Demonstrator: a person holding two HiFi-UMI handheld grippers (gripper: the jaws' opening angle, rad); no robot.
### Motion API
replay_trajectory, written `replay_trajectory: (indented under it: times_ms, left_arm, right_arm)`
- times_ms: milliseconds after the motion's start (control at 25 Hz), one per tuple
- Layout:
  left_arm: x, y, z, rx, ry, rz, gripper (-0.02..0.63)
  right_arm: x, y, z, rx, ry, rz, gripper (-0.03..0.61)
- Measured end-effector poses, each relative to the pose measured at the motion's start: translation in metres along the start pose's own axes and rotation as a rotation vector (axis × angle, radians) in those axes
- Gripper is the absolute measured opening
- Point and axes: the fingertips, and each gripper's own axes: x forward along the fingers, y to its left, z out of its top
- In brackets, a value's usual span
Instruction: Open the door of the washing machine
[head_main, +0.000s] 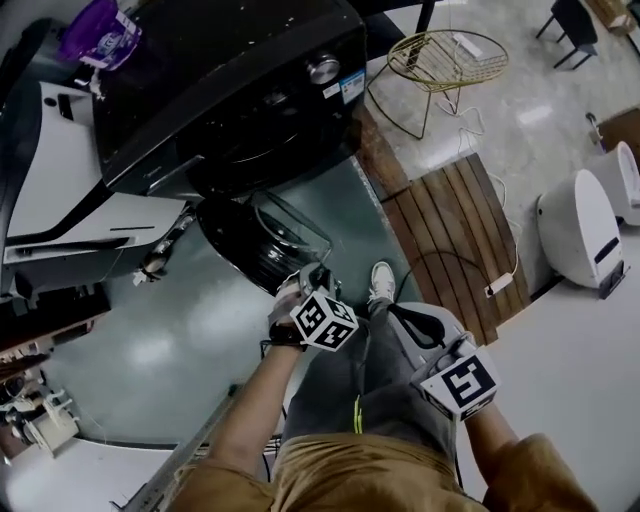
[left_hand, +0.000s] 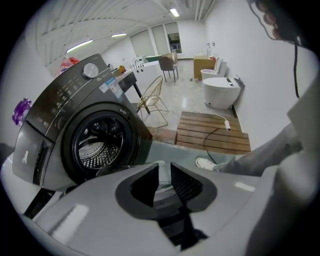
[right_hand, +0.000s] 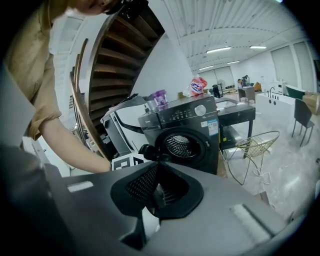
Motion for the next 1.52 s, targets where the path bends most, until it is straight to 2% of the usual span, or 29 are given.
replay_trajectory:
  times_ms: [200,480,760,1200,1320,1520]
  left_arm:
    - [-0.012,0.016,-0.053,-0.129,0.042,0.041,0.140]
    - [-0.028,0.056,-0.129,-0.312,0.083,0.147,0.140]
    - [-0.041,0.113,-0.200,-0.381,0.124,0.256,0.140]
    - [-0.065,0.208,-0.294,-0.560,0.140,0.398,0.140]
    - [-0.066,0.230,-0.315,-0.610,0.141,0.411,0.137]
    - [-0.064,0.271,-0.332,-0.640,0.140,0.435,0.137]
  right_arm:
    - [0.021,0.022,0.007,-0.060,0.029,0.074,0.005]
    - [0.049,0.041,0.013,-0.126,0.044,0.150,0.006]
    - [0.077,0.059,0.009,-0.171,0.097,0.204,0.005]
    - [0.121,0.096,0.019,-0.228,0.156,0.252,0.005]
    - [0.129,0.102,0.020,-0.237,0.174,0.252,0.006]
    - [0.140,0.105,0.023,-0.241,0.188,0.245,0.005]
